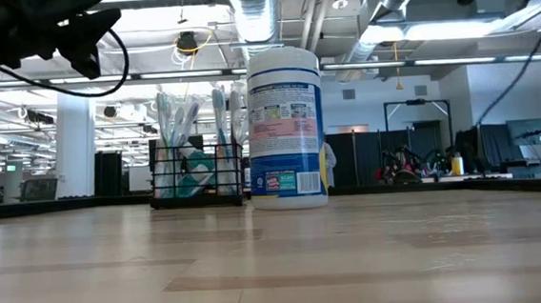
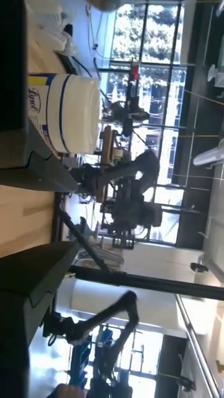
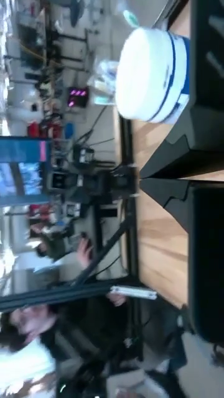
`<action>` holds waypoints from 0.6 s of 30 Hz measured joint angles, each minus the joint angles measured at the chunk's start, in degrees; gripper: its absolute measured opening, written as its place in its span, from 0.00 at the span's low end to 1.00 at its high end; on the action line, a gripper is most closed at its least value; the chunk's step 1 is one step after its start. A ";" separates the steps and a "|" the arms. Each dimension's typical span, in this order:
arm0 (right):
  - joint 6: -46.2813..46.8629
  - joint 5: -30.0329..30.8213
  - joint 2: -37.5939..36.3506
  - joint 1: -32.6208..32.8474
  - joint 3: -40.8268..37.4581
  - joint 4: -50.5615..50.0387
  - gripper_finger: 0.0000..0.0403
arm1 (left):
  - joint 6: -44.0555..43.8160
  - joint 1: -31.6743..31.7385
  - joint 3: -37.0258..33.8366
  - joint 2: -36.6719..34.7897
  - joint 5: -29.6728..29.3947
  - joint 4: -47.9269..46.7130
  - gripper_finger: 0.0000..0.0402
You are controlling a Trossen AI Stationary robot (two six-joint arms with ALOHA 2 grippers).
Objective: Pick & Place toothbrushing station
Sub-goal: Return to Home Position
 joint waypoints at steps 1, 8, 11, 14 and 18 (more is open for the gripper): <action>-0.29 -0.72 -2.86 -0.28 -1.32 0.06 0.00 | 0.00 0.00 -0.02 -0.16 0.00 -0.07 0.34; -4.87 -5.49 -19.52 -3.18 -9.47 3.77 0.00 | 1.49 0.15 -0.01 1.61 -0.17 -0.21 0.34; -6.67 -9.33 -23.40 -5.90 -12.04 7.39 0.00 | 1.77 0.17 0.00 2.46 -0.41 -0.14 0.34; -6.85 -9.77 -25.66 -9.31 -14.08 6.99 0.00 | 1.50 0.17 0.00 3.02 -0.42 0.06 0.34; -4.74 -13.57 -27.34 -15.46 -15.49 6.63 0.00 | 1.53 0.17 -0.02 3.03 -1.08 0.31 0.34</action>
